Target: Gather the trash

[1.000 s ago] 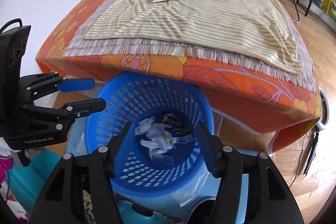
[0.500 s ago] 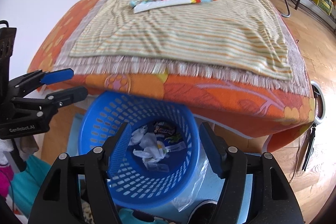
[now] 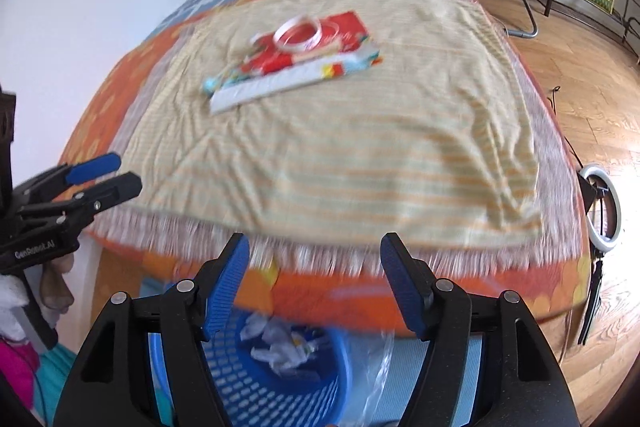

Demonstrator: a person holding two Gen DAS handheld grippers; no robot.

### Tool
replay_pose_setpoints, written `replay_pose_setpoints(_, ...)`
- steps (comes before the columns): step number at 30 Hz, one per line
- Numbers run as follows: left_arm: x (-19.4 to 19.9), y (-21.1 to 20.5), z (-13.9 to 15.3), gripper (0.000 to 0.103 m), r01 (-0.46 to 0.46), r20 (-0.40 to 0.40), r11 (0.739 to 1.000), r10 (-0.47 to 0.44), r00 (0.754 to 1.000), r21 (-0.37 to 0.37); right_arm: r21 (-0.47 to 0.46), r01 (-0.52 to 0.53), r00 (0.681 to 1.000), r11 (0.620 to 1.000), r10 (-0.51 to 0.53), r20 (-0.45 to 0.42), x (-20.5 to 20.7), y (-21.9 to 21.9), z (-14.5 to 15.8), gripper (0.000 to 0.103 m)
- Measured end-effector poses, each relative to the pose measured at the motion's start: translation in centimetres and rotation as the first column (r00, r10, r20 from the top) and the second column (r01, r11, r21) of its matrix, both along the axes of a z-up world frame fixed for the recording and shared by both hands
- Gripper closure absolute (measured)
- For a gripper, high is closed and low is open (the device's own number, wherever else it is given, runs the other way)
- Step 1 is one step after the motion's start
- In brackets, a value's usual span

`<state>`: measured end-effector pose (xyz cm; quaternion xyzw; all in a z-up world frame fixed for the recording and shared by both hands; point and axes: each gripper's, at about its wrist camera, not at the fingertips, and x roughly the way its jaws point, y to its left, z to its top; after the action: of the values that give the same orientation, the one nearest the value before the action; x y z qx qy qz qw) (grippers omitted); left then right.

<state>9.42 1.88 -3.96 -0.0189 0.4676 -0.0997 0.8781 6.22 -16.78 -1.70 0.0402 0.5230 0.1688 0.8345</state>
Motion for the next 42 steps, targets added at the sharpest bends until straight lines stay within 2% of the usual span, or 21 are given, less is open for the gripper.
replay_pose_setpoints(5, 3.0, 1.1, 0.1, 0.032, -0.024, 0.015, 1.0, 0.024, 1.0, -0.009, 0.048, 0.046, 0.999, 0.998, -0.045, -0.019, 3.8, -1.0, 0.0, 0.036)
replay_pose_setpoints(10, 6.1, 2.7, -0.5, 0.032, -0.061, 0.012, 0.998, 0.061, 0.998, -0.025, 0.145, 0.106, 0.992, 0.984, -0.094, -0.083, 7.3, -1.4, -1.0, 0.035)
replay_pose_setpoints(14, 7.9, 3.7, -1.1, 0.032, -0.098, 0.006, 0.995, 0.098, 0.995, -0.027, 0.23, 0.13, 0.984, 0.964, -0.097, -0.15, 9.5, -0.2, -2.3, 0.036)
replay_pose_setpoints(18, 9.7, 4.2, -1.5, 0.032, -0.124, -0.004, 0.991, 0.124, 0.992, -0.048, 0.278, 0.143, 0.979, 0.95, -0.094, -0.182, 11.2, 1.6, -2.9, 0.036)
replay_pose_setpoints(23, 11.2, 4.0, -1.3, 0.032, -0.124, 0.003, 0.99, 0.125, 0.992, -0.066, 0.304, 0.22, 0.967, 0.927, -0.166, -0.192, 13.9, 2.2, -3.3, 0.036)
replay_pose_setpoints(27, 13.1, 3.8, -0.7, 0.032, -0.13, 0.009, 0.987, 0.132, 0.991, -0.098, 0.26, 0.313, 0.942, 0.914, -0.264, -0.205, 15.5, 1.1, -4.2, 0.036)
replay_pose_setpoints(31, 15.2, 3.1, -0.4, 0.042, -0.129, 0.004, 0.984, 0.13, 0.991, -0.126, 0.296, 0.394, 0.912, 0.87, -0.33, -0.244, 16.6, -0.6, -5.7, 0.036)
replay_pose_setpoints(34, 16.5, 1.8, -0.6, 0.044, -0.111, 0.004, 0.987, 0.113, 0.994, -0.116, 0.334, 0.424, 0.901, 0.842, -0.355, -0.249, 17.1, -1.3, -6.3, 0.036)
replay_pose_setpoints(37, 17.8, 0.4, -1.2, 0.052, -0.098, -0.005, 0.989, 0.098, 0.995, -0.115, 0.335, 0.424, 0.903, 0.841, -0.362, -0.233, 17.5, -1.2, -6.2, 0.04)
replay_pose_setpoints(41, 19.2, -1.1, -1.7, 0.055, -0.094, 0.001, 0.991, 0.095, 0.995, -0.099, 0.331, 0.422, 0.905, 0.844, -0.369, -0.213, 18.1, -0.7, -6.3, 0.053)
replay_pose_setpoints(42, 19.6, -1.4, -1.9, 0.061, -0.096, -0.003, 0.99, 0.096, 0.995, -0.105, 0.326, 0.42, 0.906, 0.847, -0.369, -0.209, 18.2, -0.6, -6.3, 0.055)
